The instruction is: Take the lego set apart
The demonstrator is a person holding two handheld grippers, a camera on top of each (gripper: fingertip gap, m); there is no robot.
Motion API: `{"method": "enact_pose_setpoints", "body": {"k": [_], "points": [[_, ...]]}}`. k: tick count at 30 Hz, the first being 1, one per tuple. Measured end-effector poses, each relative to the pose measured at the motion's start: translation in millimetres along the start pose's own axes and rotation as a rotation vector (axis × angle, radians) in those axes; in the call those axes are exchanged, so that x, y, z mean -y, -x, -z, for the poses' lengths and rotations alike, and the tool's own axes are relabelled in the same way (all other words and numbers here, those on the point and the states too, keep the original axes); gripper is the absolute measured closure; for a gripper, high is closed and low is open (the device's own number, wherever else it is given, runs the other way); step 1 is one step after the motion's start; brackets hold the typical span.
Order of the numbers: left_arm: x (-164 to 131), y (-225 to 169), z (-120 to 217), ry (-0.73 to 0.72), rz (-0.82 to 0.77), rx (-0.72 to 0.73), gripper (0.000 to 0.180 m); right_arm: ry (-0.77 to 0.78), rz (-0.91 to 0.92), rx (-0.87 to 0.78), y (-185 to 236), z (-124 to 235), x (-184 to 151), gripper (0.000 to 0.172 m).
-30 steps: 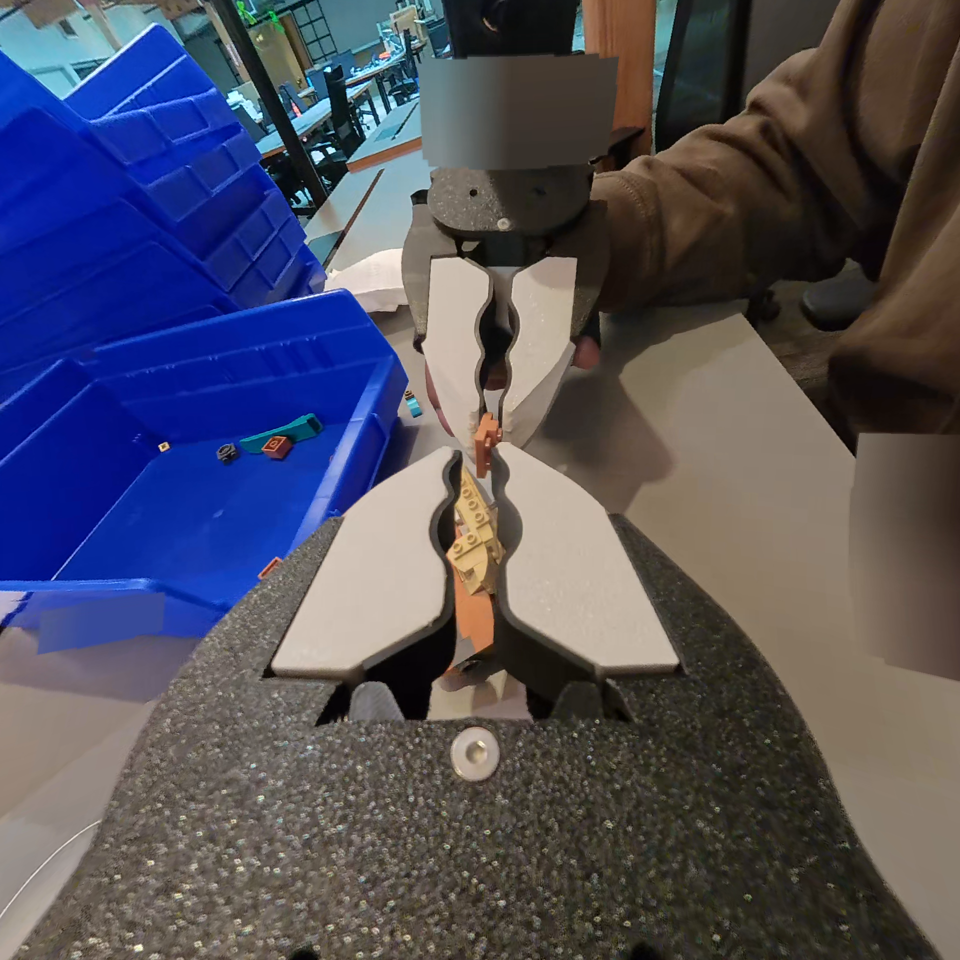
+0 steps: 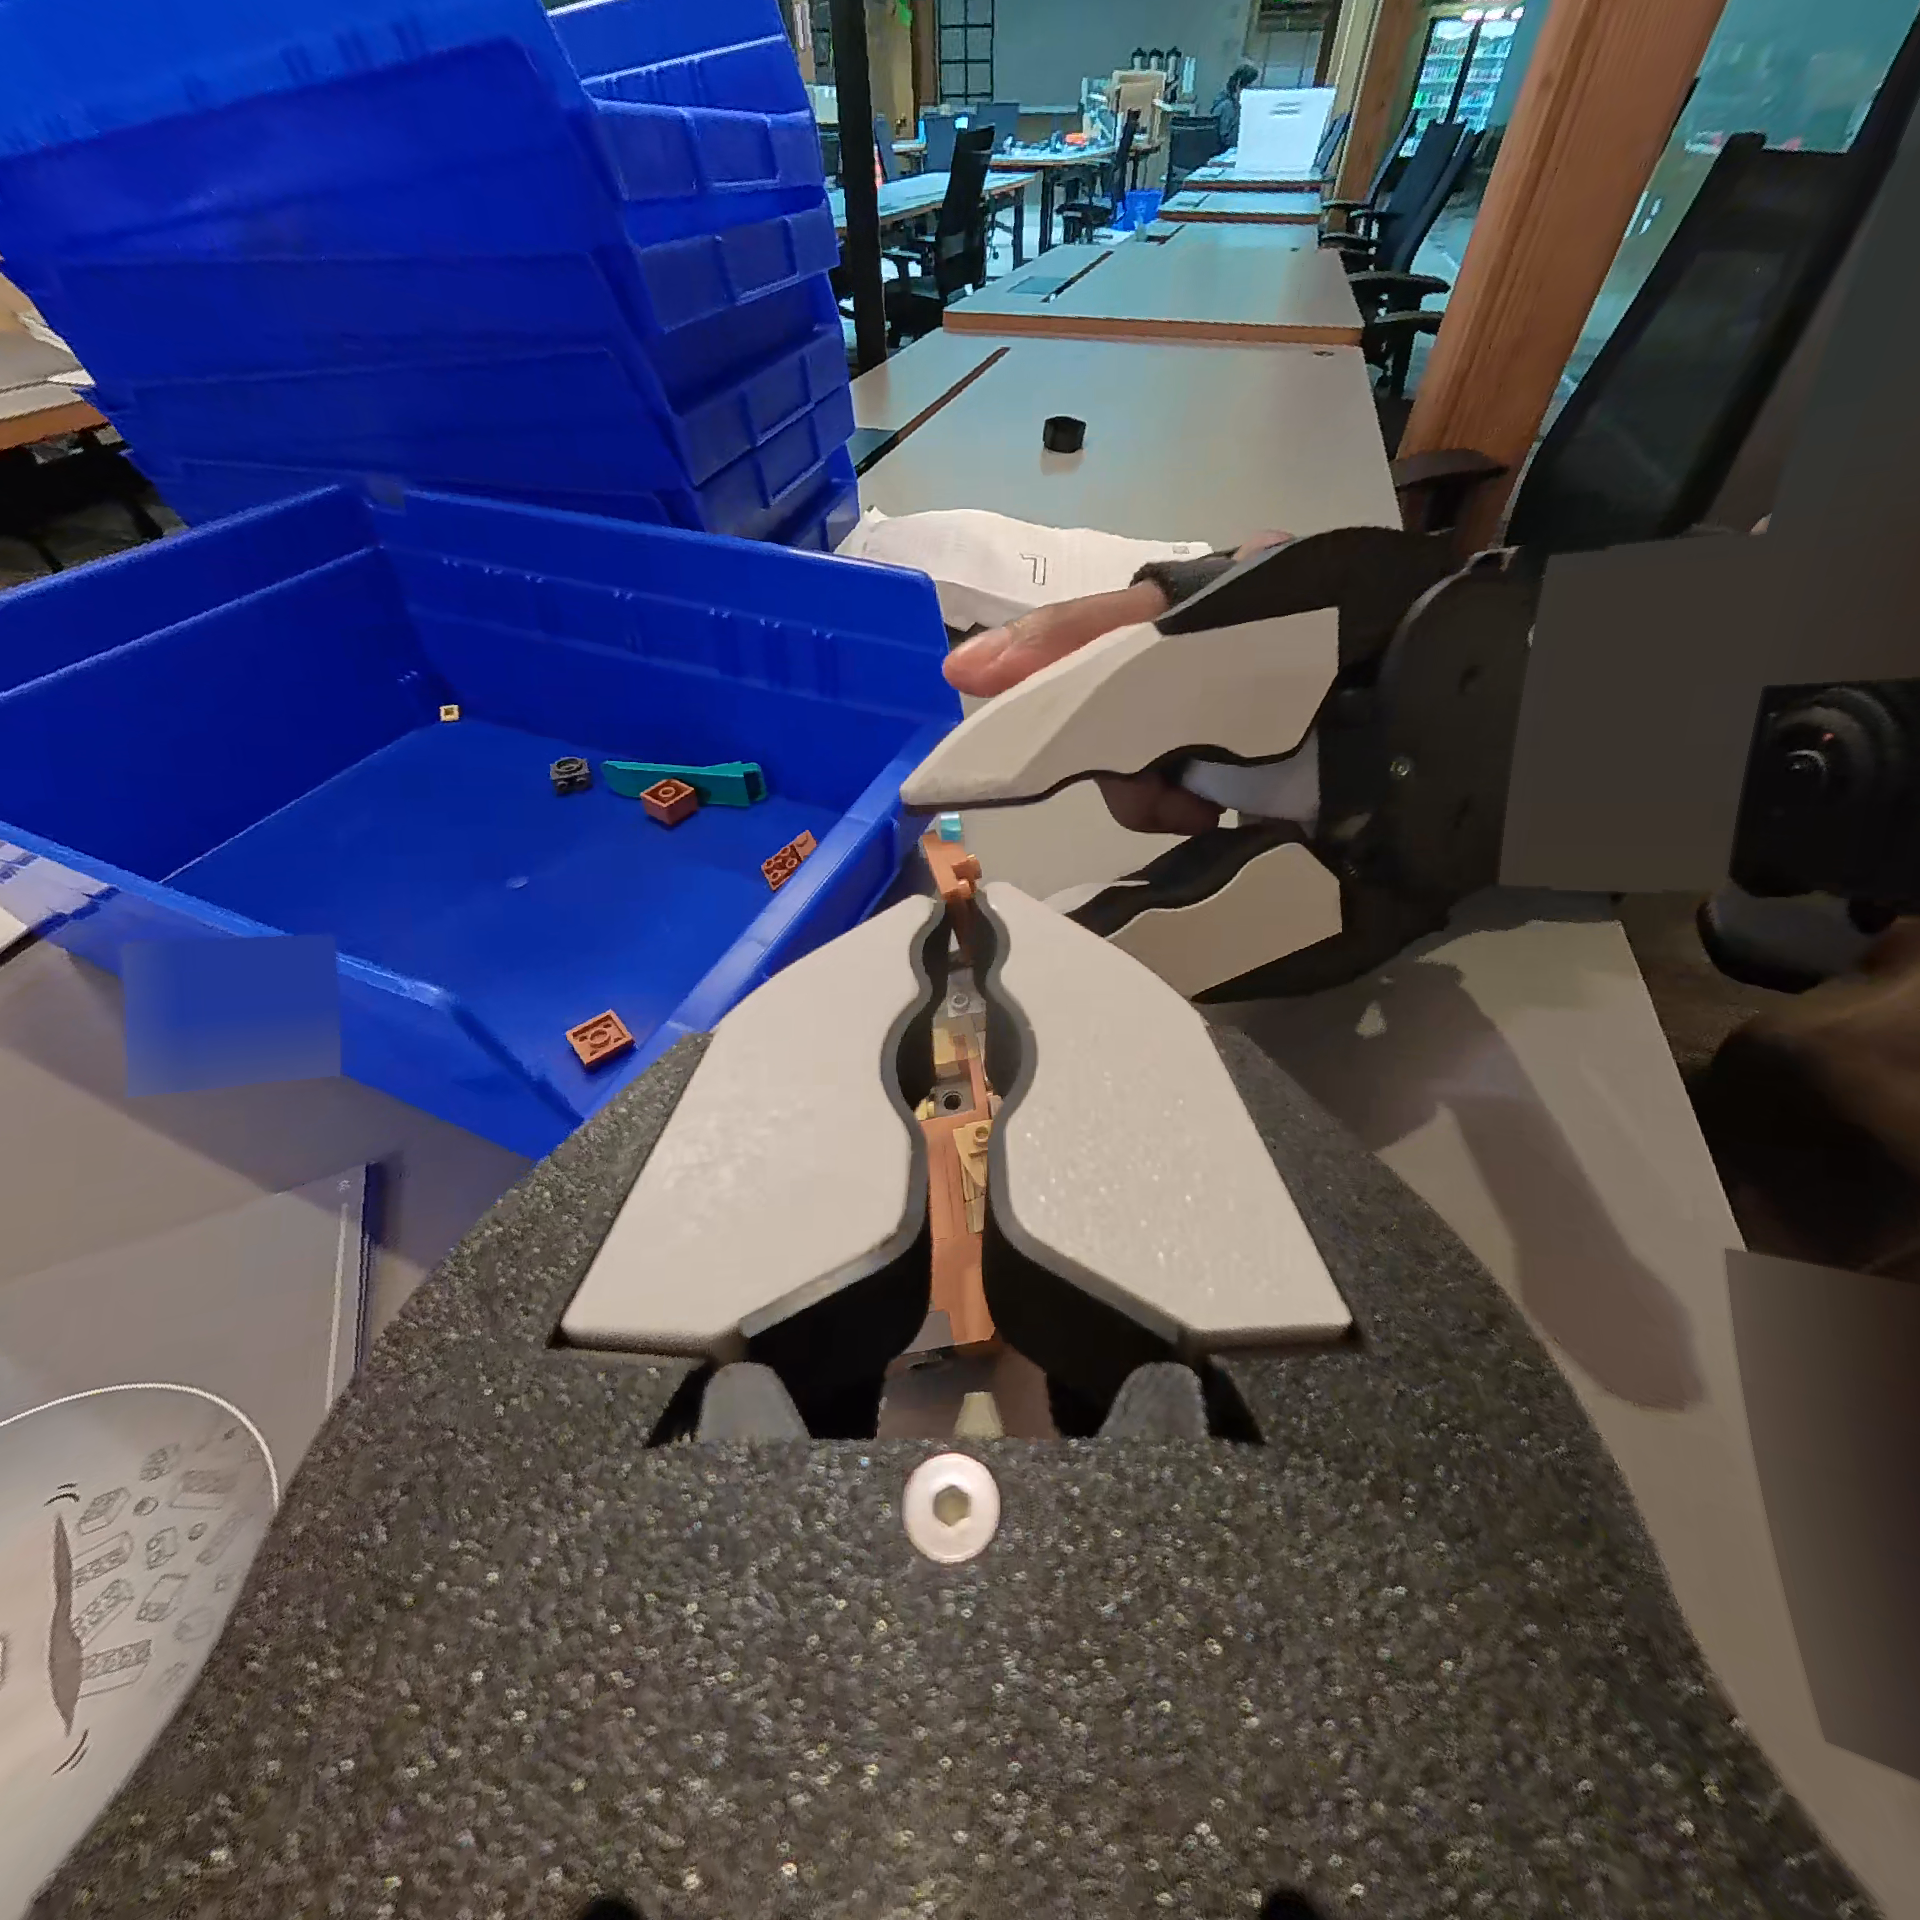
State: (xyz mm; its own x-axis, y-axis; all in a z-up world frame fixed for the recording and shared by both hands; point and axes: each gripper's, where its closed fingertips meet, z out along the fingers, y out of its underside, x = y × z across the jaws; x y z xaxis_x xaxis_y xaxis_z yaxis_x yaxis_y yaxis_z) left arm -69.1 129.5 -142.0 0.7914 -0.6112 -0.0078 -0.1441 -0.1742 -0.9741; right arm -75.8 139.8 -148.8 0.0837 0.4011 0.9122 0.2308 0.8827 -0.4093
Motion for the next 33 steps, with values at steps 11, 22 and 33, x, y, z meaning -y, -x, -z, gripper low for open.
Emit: {"method": "enact_pose_setpoints", "body": {"k": [11,22,33], "points": [[-6,-5,-6,0.041,-0.033,0.004,0.177,0.014,0.062,-0.022,5,-2,2,0.155],[-11,-7,-8,0.067,-0.057,-0.006,0.176,0.005,0.071,0.015,10,-1,2,0.155],[-8,-9,-6,0.047,0.002,-0.048,0.176,-0.019,0.096,0.025,8,3,5,0.155]]}}
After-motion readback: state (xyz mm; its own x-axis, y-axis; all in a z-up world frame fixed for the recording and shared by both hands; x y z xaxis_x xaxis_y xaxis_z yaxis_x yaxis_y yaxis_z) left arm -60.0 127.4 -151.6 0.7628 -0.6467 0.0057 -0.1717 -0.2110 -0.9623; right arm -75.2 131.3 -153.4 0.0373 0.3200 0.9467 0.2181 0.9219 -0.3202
